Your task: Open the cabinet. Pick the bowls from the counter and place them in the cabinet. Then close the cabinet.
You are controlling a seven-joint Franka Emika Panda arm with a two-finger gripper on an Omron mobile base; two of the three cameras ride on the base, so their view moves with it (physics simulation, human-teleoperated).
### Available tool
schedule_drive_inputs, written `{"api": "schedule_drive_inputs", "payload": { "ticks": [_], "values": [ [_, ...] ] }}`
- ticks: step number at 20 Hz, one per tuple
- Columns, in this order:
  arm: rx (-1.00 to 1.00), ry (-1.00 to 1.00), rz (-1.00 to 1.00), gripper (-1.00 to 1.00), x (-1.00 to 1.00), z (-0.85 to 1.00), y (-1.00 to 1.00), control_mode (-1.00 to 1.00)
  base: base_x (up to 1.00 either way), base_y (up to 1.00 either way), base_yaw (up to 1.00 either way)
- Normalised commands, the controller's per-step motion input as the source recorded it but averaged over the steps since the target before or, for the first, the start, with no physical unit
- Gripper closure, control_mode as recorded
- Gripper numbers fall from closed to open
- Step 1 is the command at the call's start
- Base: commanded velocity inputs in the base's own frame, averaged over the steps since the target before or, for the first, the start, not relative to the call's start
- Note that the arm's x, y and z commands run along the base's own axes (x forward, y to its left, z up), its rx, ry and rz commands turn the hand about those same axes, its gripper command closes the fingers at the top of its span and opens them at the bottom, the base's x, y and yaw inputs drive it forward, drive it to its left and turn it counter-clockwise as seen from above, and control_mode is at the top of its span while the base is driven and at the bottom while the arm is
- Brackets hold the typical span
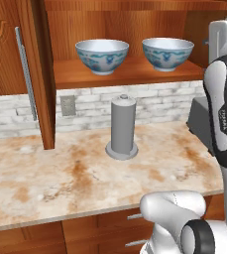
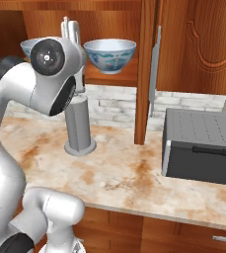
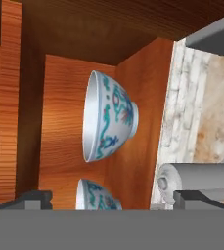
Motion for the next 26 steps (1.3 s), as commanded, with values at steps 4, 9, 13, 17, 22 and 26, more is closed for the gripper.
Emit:
{"api": "schedule_drive_inputs", "payload": {
  "ticks": [4,9,13,17,22,26],
  "values": [
    [-0.04,-0.34,0.00,-1.00,-1.00,0.00,0.00,-1.00,0.00,0.00,0.00],
    [0.00,-0.15,0.00,-1.00,-0.99,0.02,0.00,-1.00,0.00,0.00,0.00],
    [0.00,0.01,0.00,-1.00,-0.98,0.00,0.00,-1.00,0.00,0.00,0.00],
    [0.00,0.14,0.00,-1.00,-0.83,0.05,0.00,-1.00,0.00,0.00,0.00],
    [0.00,0.16,0.00,-1.00,-0.83,0.08,0.00,-1.00,0.00,0.00,0.00],
    [0.00,-0.03,0.00,-1.00,-0.54,0.00,-0.17,-1.00,0.00,0.00,0.00]
  ]
}}
